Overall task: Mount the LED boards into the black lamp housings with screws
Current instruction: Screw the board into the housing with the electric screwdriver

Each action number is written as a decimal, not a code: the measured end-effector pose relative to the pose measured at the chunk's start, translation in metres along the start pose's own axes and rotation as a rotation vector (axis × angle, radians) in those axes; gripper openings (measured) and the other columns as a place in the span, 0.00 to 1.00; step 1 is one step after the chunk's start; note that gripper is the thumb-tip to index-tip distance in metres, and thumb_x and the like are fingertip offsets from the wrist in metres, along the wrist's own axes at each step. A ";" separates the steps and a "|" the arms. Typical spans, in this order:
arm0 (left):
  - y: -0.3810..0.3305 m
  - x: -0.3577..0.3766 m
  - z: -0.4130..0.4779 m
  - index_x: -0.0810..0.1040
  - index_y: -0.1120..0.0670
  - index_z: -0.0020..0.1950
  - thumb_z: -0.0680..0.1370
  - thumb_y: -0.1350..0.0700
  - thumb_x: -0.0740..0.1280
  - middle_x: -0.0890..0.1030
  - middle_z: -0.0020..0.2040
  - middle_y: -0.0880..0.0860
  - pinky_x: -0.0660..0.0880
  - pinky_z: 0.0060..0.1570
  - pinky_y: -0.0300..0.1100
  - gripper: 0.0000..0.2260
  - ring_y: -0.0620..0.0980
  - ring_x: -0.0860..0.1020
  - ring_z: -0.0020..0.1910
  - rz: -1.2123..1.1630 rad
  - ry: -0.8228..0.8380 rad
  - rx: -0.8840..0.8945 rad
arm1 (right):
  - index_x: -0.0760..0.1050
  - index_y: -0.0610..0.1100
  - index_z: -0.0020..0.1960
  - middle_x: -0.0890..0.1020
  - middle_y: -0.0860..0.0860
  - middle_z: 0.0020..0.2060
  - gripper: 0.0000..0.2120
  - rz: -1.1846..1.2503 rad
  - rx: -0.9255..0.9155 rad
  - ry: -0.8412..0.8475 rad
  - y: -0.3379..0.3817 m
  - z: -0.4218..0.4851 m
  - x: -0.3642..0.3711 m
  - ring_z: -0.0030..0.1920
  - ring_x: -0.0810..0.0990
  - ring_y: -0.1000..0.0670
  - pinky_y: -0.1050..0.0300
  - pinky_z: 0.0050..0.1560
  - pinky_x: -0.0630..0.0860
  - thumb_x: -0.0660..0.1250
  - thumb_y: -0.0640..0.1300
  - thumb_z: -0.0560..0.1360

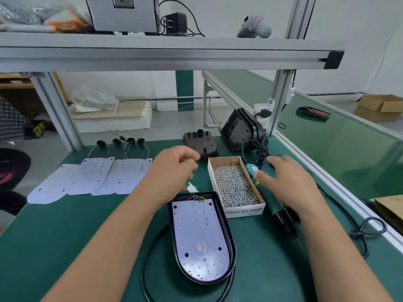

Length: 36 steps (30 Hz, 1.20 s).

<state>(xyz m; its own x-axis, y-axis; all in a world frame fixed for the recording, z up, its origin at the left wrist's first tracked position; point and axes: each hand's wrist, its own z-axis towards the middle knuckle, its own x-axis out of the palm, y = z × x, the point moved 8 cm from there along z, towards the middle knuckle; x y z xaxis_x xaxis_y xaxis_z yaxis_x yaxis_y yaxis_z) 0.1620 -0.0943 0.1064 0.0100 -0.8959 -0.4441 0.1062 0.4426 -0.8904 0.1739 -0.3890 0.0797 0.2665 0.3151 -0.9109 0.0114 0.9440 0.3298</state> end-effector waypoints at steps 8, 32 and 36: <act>0.092 -0.039 -0.062 0.78 0.41 0.53 0.82 0.48 0.61 0.82 0.45 0.39 0.78 0.46 0.45 0.06 0.42 0.80 0.46 0.403 0.108 -0.272 | 0.77 0.52 0.42 0.84 0.61 0.37 0.10 0.188 -0.289 0.323 0.077 -0.034 0.015 0.32 0.81 0.58 0.52 0.40 0.81 0.67 0.55 0.79; 0.094 -0.008 -0.067 0.80 0.49 0.65 0.77 0.52 0.73 0.89 0.55 0.49 0.84 0.56 0.58 0.16 0.53 0.88 0.52 -0.167 0.151 -0.318 | 0.71 0.57 0.51 0.82 0.59 0.41 0.04 0.139 -0.518 0.555 0.124 -0.075 0.043 0.42 0.79 0.58 0.62 0.41 0.75 0.64 0.51 0.77; 0.100 -0.018 -0.061 0.83 0.59 0.59 0.74 0.62 0.67 0.88 0.51 0.59 0.82 0.57 0.61 0.15 0.57 0.88 0.49 -0.231 0.040 -0.337 | 0.72 0.48 0.42 0.79 0.50 0.33 0.13 -0.076 -0.491 0.490 0.118 -0.073 0.036 0.35 0.77 0.53 0.52 0.36 0.75 0.63 0.57 0.75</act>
<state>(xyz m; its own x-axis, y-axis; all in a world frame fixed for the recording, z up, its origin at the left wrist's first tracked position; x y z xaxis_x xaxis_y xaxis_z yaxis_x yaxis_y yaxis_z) 0.1114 -0.0317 0.0188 -0.0155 -0.9740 -0.2259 -0.2306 0.2233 -0.9471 0.1148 -0.2590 0.0677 -0.1850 0.1455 -0.9719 -0.4549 0.8640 0.2159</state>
